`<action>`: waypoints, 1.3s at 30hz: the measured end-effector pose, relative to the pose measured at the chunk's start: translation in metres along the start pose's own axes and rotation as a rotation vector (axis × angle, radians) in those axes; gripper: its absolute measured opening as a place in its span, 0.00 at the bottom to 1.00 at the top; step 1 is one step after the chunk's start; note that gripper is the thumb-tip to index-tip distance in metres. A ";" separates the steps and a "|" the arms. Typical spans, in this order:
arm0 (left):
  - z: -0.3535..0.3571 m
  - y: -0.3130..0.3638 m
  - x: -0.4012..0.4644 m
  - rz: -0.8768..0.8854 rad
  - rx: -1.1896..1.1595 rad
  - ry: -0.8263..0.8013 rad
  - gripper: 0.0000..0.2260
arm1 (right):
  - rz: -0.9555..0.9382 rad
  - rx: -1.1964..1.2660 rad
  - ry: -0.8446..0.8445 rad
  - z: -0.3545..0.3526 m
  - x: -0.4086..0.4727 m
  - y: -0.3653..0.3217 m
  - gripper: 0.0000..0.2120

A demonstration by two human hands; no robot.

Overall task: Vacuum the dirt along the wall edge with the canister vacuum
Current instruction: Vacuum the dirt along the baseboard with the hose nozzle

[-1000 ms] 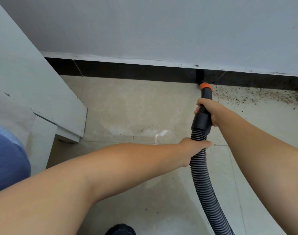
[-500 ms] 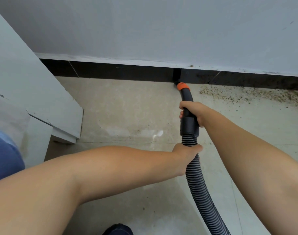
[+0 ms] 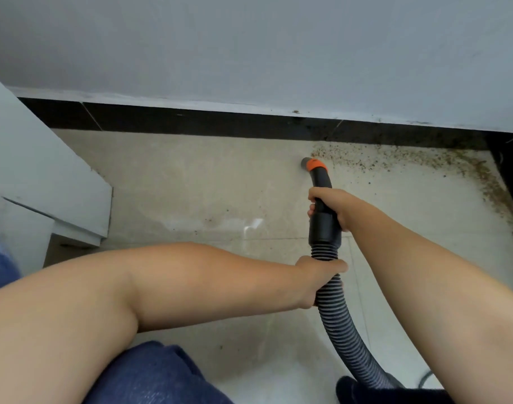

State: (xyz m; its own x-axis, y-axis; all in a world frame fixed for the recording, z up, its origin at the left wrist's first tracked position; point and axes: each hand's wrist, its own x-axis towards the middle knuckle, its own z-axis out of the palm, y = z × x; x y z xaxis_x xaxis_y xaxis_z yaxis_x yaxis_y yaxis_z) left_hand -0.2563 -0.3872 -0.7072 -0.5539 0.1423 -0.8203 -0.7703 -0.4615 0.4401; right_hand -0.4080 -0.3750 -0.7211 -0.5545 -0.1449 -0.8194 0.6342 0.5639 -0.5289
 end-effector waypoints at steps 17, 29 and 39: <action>0.135 -0.040 0.024 0.012 0.135 0.111 0.09 | 0.059 0.141 -0.021 -0.142 -0.007 0.067 0.08; 0.169 -0.044 0.031 0.047 0.096 0.238 0.06 | 0.000 0.076 -0.252 -0.153 -0.004 0.065 0.09; 0.166 -0.042 0.057 0.046 0.060 0.039 0.10 | -0.032 0.073 -0.168 -0.171 0.005 0.066 0.10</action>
State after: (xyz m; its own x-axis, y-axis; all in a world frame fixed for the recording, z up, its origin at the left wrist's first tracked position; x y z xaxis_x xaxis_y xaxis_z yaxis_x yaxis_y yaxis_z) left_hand -0.3082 -0.2145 -0.7117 -0.5775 0.0869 -0.8117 -0.7622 -0.4136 0.4980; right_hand -0.4608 -0.1999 -0.7219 -0.4808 -0.2994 -0.8241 0.6587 0.4971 -0.5649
